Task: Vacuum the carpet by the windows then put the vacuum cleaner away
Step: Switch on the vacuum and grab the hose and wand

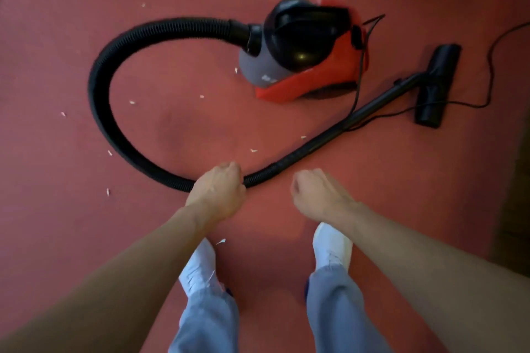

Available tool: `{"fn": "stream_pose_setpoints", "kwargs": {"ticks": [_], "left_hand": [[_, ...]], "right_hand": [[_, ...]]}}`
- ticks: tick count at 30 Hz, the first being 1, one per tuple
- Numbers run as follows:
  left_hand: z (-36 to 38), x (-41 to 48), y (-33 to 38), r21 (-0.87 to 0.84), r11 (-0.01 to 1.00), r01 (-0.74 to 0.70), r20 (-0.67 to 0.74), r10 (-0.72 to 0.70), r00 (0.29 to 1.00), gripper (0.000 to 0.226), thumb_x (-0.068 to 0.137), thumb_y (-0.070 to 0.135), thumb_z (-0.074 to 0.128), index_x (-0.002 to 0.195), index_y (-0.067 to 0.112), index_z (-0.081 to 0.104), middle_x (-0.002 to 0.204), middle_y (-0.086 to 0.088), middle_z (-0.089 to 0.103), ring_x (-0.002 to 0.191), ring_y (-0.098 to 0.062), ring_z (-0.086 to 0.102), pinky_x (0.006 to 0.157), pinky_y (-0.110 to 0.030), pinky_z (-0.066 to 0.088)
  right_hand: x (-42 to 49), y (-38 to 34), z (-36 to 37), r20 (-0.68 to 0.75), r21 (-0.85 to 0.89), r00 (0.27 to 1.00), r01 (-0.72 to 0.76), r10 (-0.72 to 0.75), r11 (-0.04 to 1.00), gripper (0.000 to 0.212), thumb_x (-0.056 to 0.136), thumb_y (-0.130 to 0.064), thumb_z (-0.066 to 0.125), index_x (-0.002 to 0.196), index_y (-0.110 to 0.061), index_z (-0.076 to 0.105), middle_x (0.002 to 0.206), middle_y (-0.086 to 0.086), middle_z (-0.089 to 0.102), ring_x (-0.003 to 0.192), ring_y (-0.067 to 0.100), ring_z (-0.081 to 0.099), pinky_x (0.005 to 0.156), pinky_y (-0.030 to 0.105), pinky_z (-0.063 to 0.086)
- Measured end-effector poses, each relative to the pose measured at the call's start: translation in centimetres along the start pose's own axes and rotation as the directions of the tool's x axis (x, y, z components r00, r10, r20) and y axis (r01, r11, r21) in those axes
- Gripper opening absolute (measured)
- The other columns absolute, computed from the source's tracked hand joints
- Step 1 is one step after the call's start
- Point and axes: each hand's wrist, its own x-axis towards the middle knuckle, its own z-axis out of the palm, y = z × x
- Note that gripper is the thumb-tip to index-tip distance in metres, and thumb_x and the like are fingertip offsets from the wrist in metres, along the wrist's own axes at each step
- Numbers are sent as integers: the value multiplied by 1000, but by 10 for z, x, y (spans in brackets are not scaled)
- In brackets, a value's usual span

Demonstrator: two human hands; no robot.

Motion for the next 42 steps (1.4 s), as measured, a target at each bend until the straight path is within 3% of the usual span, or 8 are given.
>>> {"fn": "stream_pose_setpoints", "kwargs": {"ticks": [10,18,20,22,26,31,38,42], "left_hand": [[142,101,-28,202,973,-113,-97,135,986,64,92,44,60,140,12,33,133,-4,44,126,-25,41,103,-41,36],[172,113,-26,187,952,-244,-25,253,967,35,94,36,55,119,11,55,125,-7,39,118,-25,41,95,-37,42],[166,106,-25,132,968,-213,51,208,977,39,95,33,56,122,5,52,128,-11,40,119,-28,46,97,-38,43],[160,95,-24,23,990,-140,206,133,970,49,96,34,56,130,2,43,131,-14,47,118,-32,54,96,-38,43],[147,74,-20,-237,971,-15,344,99,934,50,85,50,55,121,17,45,106,-6,65,91,-28,64,80,-38,53],[97,45,-10,-278,954,-115,307,202,930,43,84,70,47,97,30,54,85,-5,69,74,-27,69,59,-29,50],[-25,-32,8,-407,903,-135,347,290,892,51,93,60,51,87,11,63,65,-7,69,50,-27,67,46,-26,50],[-90,-84,14,-371,923,-107,436,275,857,57,93,54,52,92,-3,62,69,-18,72,45,-25,62,47,-31,54]], "right_hand": [[84,34,129,47,-34,999,-5,7,999,27,92,-22,44,102,-14,68,107,11,69,100,33,65,81,36,52],[96,64,165,36,145,970,-243,240,959,27,92,-21,45,103,-16,70,104,11,71,102,31,65,86,34,50],[103,61,163,33,511,920,-352,391,784,30,88,-23,51,112,-15,67,108,10,71,104,28,65,93,37,51],[109,51,156,151,845,857,-370,492,385,40,85,-27,61,122,-14,59,115,8,65,108,27,62,98,46,51],[115,36,136,281,959,814,-221,509,-175,30,92,-28,64,115,-11,54,93,8,62,76,27,67,81,44,57],[87,9,106,206,961,797,-57,568,-269,24,98,-31,58,110,-13,47,72,7,55,51,23,59,61,37,57],[18,-44,38,237,961,791,-106,564,-255,44,87,-41,68,112,-8,54,87,7,59,83,30,63,92,50,54],[-32,-82,-2,336,927,790,-181,514,-327,28,88,-33,69,95,-10,54,83,8,56,78,31,59,87,49,55]]}}
